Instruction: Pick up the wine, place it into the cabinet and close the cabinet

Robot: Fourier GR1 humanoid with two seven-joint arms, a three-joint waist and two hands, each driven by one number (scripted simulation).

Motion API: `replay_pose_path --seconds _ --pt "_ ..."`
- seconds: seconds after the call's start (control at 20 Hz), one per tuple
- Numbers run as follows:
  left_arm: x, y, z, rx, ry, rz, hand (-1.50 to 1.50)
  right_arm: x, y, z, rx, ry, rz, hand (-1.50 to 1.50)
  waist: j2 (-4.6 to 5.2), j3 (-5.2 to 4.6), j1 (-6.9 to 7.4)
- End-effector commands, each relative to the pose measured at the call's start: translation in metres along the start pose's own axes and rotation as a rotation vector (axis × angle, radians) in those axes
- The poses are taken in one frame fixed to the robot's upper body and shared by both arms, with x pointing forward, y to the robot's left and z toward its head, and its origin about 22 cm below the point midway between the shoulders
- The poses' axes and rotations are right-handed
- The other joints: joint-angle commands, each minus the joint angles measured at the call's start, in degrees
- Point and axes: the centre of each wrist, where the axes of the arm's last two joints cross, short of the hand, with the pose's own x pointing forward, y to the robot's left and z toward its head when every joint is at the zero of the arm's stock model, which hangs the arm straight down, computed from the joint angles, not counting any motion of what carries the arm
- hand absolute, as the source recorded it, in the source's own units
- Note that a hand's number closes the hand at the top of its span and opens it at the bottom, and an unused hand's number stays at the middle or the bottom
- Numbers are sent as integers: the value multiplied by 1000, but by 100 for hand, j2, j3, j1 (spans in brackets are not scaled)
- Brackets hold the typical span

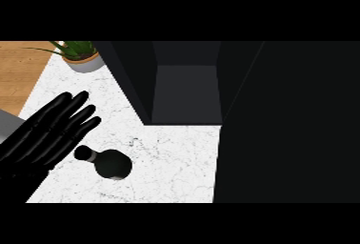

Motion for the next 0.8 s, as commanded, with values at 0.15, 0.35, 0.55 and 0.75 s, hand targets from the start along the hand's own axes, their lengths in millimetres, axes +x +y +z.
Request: replay_pose_path --seconds 0.15,0.35,0.55,0.75 --pt "21 9 25 -42 -95 -16 -150 48 10 31 25 -78 -34 -150 -2 -2 -15" --pt "13 41 30 -19 -72 -25 -150 49 8 28 20 -76 -31 -150 16 -4 10" --pt "-9 49 18 -5 -53 0 -150 59 7 32 32 -96 -28 -150 29 -2 -55" --pt "-25 72 32 8 -34 2 -150 51 4 18 25 -94 -11 -150 40 -2 5"
